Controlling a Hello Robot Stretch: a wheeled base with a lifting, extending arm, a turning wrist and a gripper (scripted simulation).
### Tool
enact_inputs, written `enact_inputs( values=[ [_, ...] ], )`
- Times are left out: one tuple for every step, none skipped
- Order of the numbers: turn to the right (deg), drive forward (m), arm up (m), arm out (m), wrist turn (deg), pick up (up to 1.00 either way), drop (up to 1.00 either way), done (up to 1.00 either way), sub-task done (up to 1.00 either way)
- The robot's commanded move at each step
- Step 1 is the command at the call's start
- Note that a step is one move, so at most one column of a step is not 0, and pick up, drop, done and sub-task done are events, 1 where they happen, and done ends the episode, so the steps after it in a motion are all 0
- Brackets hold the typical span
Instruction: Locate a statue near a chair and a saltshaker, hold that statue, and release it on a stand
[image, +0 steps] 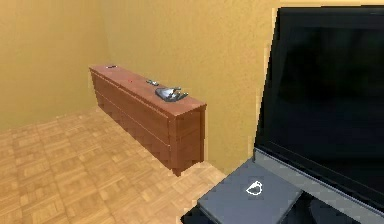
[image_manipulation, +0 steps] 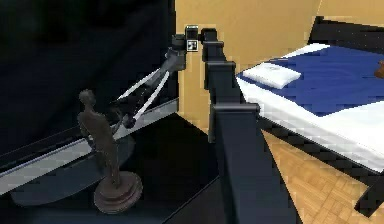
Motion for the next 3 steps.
enact_inputs(
  values=[
    [0.0, 0.0, 0.0, 0.0, 39.0, 0.0, 0.0, 0.0, 0.0],
    [0.0, 0.0, -0.08, 0.0, 0.0, 0.0, 0.0, 0.0, 0.0],
    [0.0, 0.0, -0.32, 0.0, 0.0, 0.0, 0.0, 0.0, 0.0]
  ],
)
